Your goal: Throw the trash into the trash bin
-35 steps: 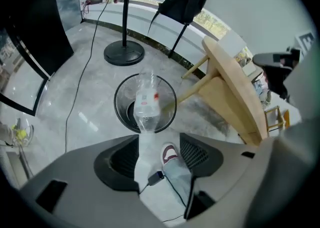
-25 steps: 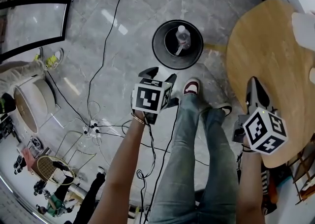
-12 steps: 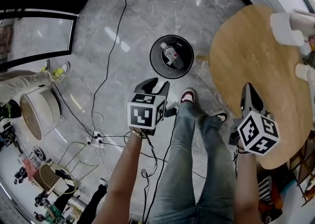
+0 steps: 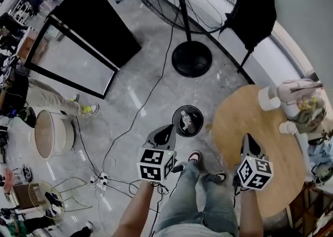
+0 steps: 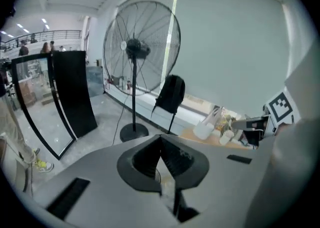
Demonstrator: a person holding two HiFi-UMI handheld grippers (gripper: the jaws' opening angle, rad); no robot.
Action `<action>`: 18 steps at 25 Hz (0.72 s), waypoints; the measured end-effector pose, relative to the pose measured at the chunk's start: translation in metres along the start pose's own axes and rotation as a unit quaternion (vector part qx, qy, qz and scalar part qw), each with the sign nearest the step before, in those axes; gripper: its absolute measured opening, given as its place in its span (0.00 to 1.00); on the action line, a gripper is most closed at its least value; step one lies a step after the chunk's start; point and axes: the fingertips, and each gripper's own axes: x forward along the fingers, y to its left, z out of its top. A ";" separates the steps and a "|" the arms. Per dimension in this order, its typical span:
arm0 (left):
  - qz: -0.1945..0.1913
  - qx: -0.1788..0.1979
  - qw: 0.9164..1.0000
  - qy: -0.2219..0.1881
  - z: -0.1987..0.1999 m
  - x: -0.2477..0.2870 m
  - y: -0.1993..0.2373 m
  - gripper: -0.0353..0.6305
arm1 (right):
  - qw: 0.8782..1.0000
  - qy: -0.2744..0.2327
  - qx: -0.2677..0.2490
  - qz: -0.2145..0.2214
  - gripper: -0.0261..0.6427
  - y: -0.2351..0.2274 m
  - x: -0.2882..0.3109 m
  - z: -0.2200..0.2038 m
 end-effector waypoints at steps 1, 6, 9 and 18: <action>0.009 -0.007 1.000 -0.025 0.019 -0.021 0.001 0.08 | 1.000 -0.015 -0.007 0.006 0.05 0.006 -0.014 0.020; 0.056 -0.037 0.985 -0.156 0.106 -0.113 0.014 0.08 | 0.992 -0.105 -0.057 0.027 0.05 0.027 -0.080 0.119; 0.068 -0.029 0.980 -0.187 0.127 -0.138 0.022 0.08 | 0.987 -0.145 -0.069 0.016 0.05 0.028 -0.109 0.148; 0.052 -0.032 0.979 -0.194 0.135 -0.145 0.017 0.08 | 0.982 -0.183 -0.033 -0.003 0.05 0.030 -0.131 0.155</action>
